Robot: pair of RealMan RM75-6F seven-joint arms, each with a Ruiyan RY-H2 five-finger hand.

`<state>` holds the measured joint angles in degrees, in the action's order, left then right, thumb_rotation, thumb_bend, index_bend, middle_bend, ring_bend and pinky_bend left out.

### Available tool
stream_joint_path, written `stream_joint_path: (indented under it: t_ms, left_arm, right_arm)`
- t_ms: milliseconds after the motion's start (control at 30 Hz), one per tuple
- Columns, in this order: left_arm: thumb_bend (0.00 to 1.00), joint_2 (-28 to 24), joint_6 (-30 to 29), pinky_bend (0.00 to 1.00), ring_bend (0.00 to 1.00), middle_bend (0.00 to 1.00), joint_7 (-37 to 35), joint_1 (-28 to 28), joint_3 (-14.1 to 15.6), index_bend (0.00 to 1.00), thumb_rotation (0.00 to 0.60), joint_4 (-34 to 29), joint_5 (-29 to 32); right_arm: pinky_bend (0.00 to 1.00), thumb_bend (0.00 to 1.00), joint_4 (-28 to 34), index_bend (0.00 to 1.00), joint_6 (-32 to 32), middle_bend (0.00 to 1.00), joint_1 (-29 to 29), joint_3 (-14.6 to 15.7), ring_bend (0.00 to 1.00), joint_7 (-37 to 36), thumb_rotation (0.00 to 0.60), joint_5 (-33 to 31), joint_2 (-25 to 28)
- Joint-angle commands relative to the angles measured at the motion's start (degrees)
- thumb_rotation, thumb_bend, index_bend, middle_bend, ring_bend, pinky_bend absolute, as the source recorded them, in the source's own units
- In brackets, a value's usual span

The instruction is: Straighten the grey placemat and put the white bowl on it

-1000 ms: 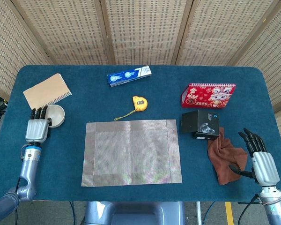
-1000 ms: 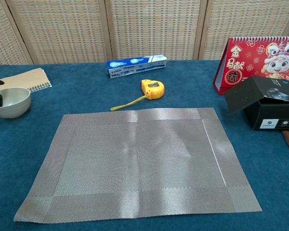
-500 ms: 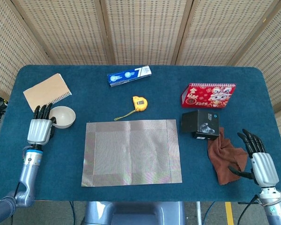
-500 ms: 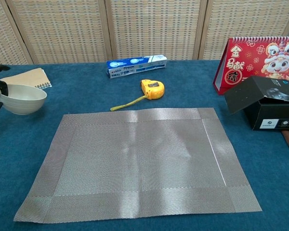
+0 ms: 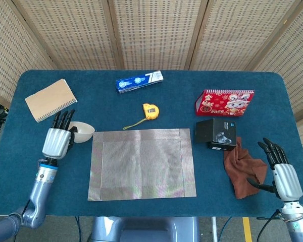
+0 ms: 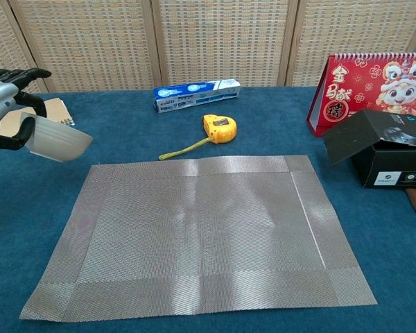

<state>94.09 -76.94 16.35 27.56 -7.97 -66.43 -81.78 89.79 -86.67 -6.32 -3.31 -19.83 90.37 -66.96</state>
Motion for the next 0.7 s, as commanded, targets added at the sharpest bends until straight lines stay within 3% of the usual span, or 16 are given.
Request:
stream_joint_path:
  t_ms: [33, 367, 700]
  left_arm:
    - [0.65, 0.79, -0.19, 0.00, 0.00, 0.00, 2.90, 1.08, 0.99, 0.68, 0.600, -3.52, -2.14]
    - [0.65, 6.79, 1.68, 0.00, 0.00, 0.00, 10.25, 3.84, 2.08, 0.68, 0.600, -8.98, -4.89]
    - [0.65, 13.69, 4.21, 0.00, 0.00, 0.00, 13.27, 6.82, 1.28, 0.69, 0.600, -6.88, -5.42]
  right_arm:
    - [0.00, 0.11, 0.12, 0.10, -0.09, 0.00, 0.04, -0.05, 0.00, -0.15, 0.600, -0.05, 0.13]
    - [0.00, 0.11, 0.43, 0.10, -0.47, 0.00, 0.12, -0.46, 0.00, -1.63, 0.600, -0.35, 0.90]
    - [0.00, 0.11, 0.63, 0.10, -0.94, 0.00, 0.22, -0.67, 0.00, -2.73, 0.600, -0.24, 1.43]
